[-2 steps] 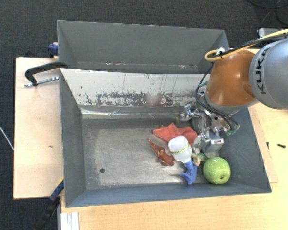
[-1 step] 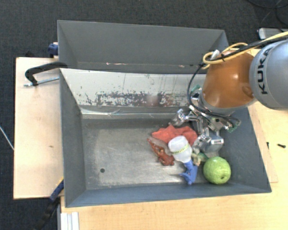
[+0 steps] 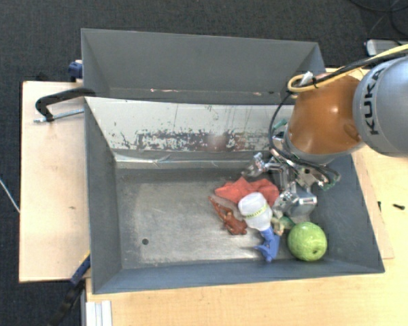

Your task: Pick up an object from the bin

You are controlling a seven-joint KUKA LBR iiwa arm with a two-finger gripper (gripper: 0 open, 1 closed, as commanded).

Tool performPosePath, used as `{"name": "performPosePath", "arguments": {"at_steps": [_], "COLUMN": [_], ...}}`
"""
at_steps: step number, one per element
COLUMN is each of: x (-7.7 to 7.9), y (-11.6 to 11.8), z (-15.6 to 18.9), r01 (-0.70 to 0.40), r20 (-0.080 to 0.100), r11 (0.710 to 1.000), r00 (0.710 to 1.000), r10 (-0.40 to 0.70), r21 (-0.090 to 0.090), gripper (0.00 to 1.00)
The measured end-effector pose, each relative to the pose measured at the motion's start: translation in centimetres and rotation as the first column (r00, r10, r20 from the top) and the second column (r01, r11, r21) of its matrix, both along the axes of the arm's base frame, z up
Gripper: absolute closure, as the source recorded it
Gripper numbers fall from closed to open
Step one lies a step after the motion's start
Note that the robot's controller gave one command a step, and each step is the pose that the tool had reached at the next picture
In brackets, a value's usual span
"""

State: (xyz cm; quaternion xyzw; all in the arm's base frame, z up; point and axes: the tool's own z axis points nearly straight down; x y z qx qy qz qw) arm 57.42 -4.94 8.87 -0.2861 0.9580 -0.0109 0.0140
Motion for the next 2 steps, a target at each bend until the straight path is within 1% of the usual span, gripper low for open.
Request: {"name": "performPosePath", "arguments": {"at_steps": [1, 2], "x": [0.19, 0.16], "y": [0.84, 0.81], "z": [-0.09, -0.11], "r01": [0.042, 0.043], "r20": [-0.005, -0.007], "r11": [0.999, 0.999], "r00": [0.999, 0.999], "r10": [-0.042, -0.043], "r21": [-0.010, -0.009], "gripper": [0.00, 1.00]}}
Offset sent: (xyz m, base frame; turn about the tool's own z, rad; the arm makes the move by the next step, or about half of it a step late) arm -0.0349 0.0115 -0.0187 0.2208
